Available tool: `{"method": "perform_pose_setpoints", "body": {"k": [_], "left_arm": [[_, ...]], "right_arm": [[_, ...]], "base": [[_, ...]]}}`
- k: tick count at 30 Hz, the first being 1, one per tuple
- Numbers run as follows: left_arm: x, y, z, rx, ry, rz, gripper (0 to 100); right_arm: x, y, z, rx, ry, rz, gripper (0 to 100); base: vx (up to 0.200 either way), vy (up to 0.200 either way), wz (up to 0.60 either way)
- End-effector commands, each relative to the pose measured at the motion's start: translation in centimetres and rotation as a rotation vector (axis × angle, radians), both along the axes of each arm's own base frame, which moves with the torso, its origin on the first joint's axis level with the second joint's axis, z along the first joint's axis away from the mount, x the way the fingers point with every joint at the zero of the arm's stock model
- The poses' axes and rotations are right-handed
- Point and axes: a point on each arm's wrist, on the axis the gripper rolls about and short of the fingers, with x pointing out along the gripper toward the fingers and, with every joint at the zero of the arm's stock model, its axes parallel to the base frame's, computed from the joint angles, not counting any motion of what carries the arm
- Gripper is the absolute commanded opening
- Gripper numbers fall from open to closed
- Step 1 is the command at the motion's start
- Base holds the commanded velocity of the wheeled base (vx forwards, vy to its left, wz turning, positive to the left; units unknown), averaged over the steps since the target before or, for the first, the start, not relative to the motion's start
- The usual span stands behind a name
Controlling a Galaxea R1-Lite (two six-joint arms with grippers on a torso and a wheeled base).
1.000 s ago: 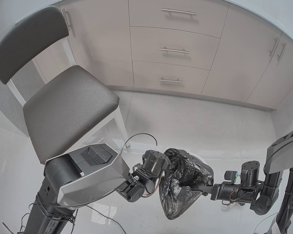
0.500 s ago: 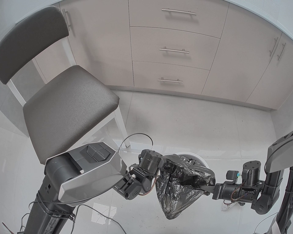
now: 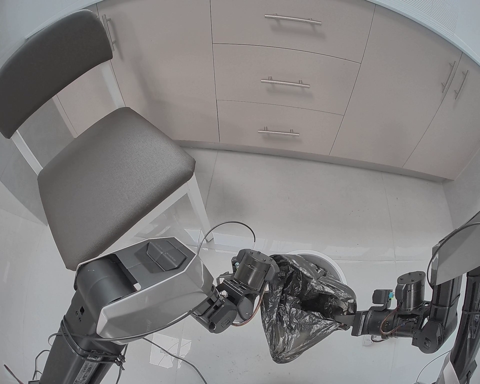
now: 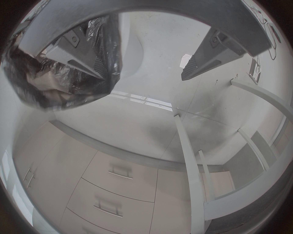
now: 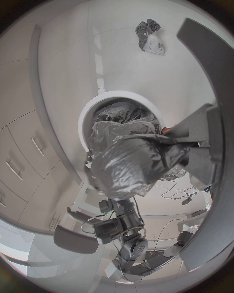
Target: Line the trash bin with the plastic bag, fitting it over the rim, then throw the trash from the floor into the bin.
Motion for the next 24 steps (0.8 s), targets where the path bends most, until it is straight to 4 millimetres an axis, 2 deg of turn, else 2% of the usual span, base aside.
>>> {"method": "perform_pose_setpoints", "body": {"k": [1, 10, 24], "left_arm": [[-0.2, -0.1, 0.1, -0.002, 0.000, -0.002, 100], [-0.2, -0.1, 0.1, -0.005, -0.001, -0.001, 100], [-0.1, -0.1, 0.1, -0.007, -0.003, 0.001, 100]], "right_arm": [[-0.1, -0.1, -1.3, -0.021, 0.045, -0.001, 0], [0.5, -1.4, -2.7, -0.105, 0.044, -0.030, 0], [1.4, -2.4, -3.3, -0.173, 0.012, -0.083, 0]], "base": [[0.000, 0.000, 0.00], [0.000, 0.000, 0.00], [0.000, 0.000, 0.00]]}}
